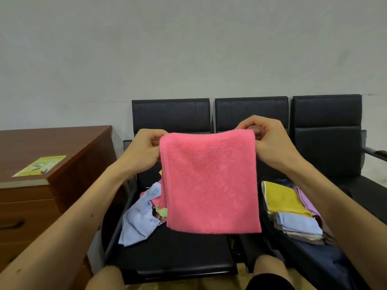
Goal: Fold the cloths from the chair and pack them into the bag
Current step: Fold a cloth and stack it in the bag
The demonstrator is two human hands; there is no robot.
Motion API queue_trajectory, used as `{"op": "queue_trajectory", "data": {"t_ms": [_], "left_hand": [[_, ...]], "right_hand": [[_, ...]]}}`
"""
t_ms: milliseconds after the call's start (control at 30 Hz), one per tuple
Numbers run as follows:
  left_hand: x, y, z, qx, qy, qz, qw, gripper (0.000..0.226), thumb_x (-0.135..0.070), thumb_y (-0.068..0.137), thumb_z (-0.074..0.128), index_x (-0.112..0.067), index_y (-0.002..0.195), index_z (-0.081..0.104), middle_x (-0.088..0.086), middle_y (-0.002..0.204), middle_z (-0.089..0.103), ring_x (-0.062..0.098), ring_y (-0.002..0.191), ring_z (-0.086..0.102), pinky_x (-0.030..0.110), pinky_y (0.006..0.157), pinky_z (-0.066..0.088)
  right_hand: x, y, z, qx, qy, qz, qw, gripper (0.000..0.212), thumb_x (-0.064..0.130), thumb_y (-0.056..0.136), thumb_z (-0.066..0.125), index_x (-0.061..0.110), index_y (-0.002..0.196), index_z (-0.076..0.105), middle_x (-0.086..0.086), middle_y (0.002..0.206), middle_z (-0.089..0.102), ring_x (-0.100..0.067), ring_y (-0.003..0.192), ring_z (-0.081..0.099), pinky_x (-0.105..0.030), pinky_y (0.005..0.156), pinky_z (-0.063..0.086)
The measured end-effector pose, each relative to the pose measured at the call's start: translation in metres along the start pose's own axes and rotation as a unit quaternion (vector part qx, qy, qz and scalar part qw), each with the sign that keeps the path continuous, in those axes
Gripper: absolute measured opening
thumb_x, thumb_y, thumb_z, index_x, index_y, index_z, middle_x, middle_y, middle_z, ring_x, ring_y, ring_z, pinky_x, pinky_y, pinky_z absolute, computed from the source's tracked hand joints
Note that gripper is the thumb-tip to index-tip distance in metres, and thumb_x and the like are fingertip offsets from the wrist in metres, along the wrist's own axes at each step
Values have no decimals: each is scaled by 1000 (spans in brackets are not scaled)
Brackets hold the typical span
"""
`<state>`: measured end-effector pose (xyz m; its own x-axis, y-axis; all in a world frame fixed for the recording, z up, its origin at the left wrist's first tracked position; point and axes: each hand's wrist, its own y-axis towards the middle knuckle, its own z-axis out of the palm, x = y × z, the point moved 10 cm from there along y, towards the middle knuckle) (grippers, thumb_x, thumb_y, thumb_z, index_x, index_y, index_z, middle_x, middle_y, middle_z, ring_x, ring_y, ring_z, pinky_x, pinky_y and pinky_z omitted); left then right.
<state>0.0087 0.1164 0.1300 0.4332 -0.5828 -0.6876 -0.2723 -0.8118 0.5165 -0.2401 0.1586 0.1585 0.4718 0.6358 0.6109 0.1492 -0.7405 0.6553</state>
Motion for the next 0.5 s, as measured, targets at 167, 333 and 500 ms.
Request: {"op": "queue_trajectory", "data": {"t_ms": [167, 333, 500], "left_hand": [[8, -11, 19, 31, -83, -39, 995, 23, 7, 96, 54, -8, 94, 71, 3, 80, 72, 14, 73, 66, 26, 68, 55], [24, -34, 74, 54, -270, -136, 951, 32, 0, 101, 44, -16, 105, 71, 1, 79, 71, 10, 69, 64, 25, 62, 54], [75, -51, 128, 71, -337, -264, 901, 16, -9, 100, 53, 0, 109, 63, 5, 74, 66, 9, 59, 59, 22, 54, 51]], "right_hand": [[-25, -21, 12, 60, 143, 101, 983, 20, -7, 87, 66, 12, 93, 72, -2, 82, 75, -13, 73, 70, -22, 65, 56], [-69, -80, 47, 50, 326, 300, 895, 40, 7, 98, 47, 18, 69, 72, 7, 50, 55, -7, 46, 50, -17, 43, 41], [-115, -153, 87, -21, 472, 441, 763, 47, 52, 79, 52, 20, 54, 75, 2, 60, 66, -9, 52, 61, -26, 60, 45]]}}
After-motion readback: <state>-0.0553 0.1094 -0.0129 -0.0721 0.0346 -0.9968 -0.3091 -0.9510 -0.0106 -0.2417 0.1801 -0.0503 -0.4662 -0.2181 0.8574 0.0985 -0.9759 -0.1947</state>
